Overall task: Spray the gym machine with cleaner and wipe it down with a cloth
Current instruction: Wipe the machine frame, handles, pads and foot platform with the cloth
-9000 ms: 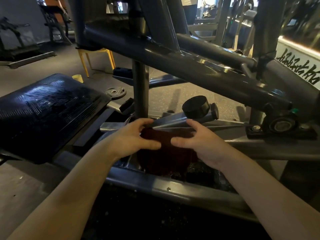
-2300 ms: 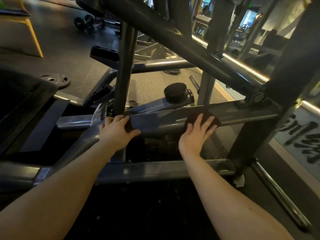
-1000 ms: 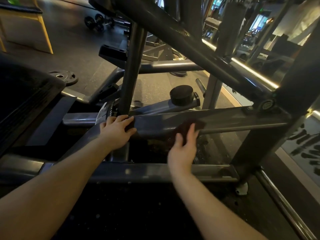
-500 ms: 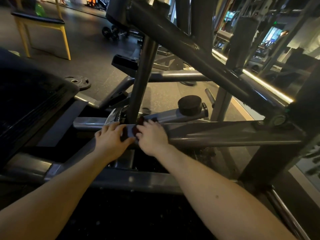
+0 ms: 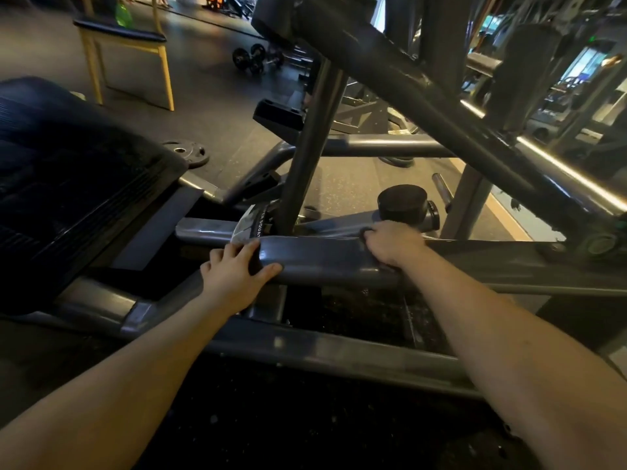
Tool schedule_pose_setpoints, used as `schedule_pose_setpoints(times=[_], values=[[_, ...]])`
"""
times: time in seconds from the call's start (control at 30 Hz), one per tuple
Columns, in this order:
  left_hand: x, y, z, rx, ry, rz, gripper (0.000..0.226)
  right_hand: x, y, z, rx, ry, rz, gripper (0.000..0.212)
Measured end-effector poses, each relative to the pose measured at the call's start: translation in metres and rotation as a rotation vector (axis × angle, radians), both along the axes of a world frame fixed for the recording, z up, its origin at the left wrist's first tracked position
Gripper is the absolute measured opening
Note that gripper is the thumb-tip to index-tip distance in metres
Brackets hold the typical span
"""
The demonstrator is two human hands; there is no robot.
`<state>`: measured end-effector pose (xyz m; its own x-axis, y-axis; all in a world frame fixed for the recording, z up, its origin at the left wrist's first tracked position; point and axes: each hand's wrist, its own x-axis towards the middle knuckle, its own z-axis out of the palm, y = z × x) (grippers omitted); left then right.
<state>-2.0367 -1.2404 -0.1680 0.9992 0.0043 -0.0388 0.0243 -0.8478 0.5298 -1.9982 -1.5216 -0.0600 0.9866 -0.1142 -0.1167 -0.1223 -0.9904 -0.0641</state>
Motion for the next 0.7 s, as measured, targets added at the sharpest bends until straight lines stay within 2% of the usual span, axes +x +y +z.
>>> schedule_pose_setpoints(times=[0.1, 0.23, 0.37, 0.53, 0.7], values=[[0.0, -0.001, 0.0, -0.006, 0.0, 0.014, 0.079, 0.014, 0.069, -0.021, -0.115, 0.022, 0.199, 0.036], [0.002, -0.001, -0.006, 0.0, -0.011, 0.042, 0.08, 0.015, 0.128, -0.045, -0.222, 0.009, 0.359, 0.041], [0.004, 0.0, -0.01, 0.003, -0.006, 0.052, 0.079, 0.005, 0.087, -0.026, -0.074, -0.026, 0.387, 0.041], [0.009, 0.003, -0.002, -0.017, 0.044, 0.03, 0.08, -0.009, 0.019, -0.008, -0.021, 0.051, 0.36, 0.048], [0.016, 0.004, 0.004, 0.014, 0.07, 0.068, 0.084, 0.021, 0.064, -0.008, -0.016, 0.172, 0.542, 0.045]])
